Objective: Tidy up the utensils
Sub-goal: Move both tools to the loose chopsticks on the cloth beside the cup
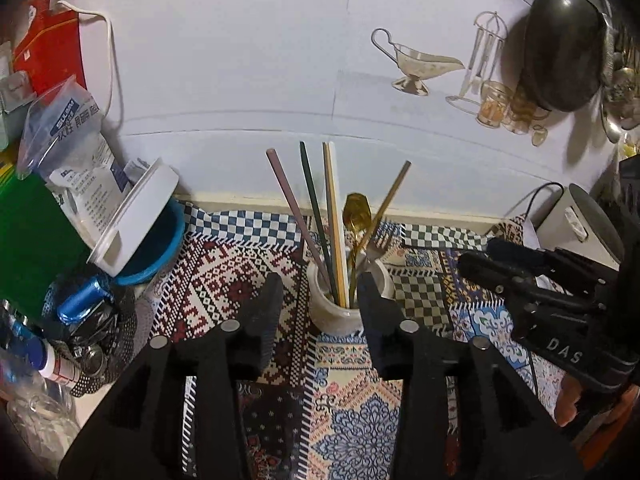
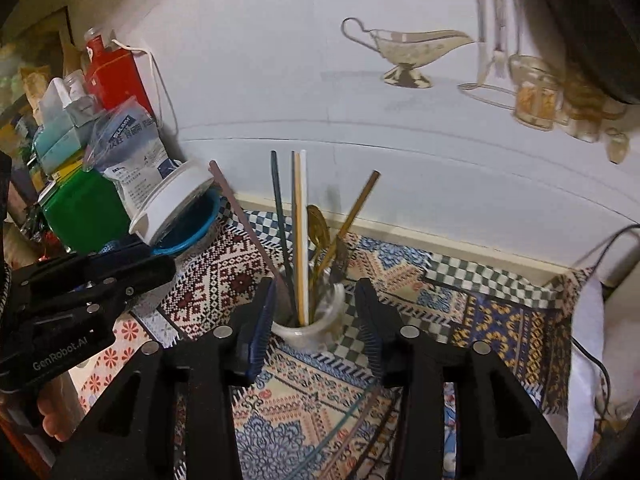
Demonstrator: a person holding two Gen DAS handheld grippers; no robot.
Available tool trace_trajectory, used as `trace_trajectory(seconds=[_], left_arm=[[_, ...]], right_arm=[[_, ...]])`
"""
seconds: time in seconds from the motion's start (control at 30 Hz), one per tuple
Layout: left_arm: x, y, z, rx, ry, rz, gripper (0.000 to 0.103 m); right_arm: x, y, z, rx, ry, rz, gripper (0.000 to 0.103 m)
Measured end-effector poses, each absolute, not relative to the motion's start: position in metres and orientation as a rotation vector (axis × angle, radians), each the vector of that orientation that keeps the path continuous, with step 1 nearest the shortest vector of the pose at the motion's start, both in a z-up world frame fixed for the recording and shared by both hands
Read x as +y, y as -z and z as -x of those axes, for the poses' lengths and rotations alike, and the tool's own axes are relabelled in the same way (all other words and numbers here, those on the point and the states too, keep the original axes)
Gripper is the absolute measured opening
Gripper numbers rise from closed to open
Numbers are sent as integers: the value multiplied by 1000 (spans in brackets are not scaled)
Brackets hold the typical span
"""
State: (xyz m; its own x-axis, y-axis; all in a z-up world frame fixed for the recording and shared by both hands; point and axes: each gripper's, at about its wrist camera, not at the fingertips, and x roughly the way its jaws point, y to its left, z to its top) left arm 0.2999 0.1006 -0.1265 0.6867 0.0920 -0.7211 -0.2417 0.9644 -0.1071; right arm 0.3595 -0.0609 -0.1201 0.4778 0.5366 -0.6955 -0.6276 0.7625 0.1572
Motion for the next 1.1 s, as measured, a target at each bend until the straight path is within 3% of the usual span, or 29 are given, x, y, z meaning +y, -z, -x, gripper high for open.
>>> trace_trajectory(seconds=[0.2, 0.33, 0.7, 1.1], left_arm=[[91, 146, -286, 822, -195, 200, 51], [81, 172, -281, 888, -170, 208, 51], [48, 253, -272, 1096, -98, 236, 51], [36, 292, -266, 1184, -103, 222, 51]], right_arm=[[-87, 127, -349, 831, -643, 105, 45], [-105, 140, -341, 875, -598, 73, 50], [-152, 215, -325, 1080, -459, 65, 50], [-135, 276, -311, 1240, -535, 88, 50]])
